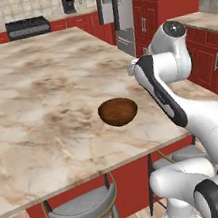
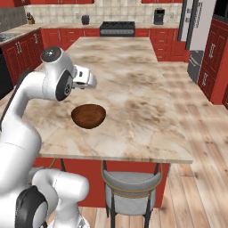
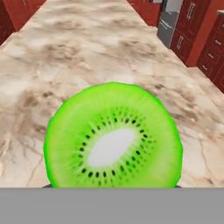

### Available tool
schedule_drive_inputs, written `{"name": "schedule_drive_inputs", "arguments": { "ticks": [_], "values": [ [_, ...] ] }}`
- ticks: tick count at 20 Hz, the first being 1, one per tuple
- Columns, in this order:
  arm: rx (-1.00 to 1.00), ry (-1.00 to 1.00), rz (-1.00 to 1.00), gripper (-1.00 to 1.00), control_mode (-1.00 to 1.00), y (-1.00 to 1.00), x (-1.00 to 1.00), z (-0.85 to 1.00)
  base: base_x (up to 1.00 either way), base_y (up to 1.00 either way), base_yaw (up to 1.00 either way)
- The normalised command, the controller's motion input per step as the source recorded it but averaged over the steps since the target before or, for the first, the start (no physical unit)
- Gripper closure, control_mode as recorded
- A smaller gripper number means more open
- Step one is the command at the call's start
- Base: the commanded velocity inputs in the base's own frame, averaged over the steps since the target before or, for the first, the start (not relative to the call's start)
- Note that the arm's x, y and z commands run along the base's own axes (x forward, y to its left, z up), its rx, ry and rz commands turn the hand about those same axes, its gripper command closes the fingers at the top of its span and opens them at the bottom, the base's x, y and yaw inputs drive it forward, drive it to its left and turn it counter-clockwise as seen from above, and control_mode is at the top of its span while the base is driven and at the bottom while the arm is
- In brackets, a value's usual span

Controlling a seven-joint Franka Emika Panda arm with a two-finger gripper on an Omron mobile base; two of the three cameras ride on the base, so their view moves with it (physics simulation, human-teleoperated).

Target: Retrieve the kiwi and peach from the fridge and place them into the bowl on the dining table.

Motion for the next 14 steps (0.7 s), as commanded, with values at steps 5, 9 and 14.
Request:
{"name": "schedule_drive_inputs", "arguments": {
  "ticks": [5, 9, 14],
  "values": [
    [0.00, 0.49, 0.00, 1.00, -1.00, 0.32, 0.36, -0.71, 0.00, 0.00, 0.00],
    [0.00, 0.47, 0.00, 1.00, -1.00, 0.29, 0.36, -0.69, 0.00, 0.00, 0.00],
    [0.00, 0.40, 0.00, 1.00, -1.00, 0.19, 0.17, -0.65, 0.00, 0.00, 0.00]
  ]
}}
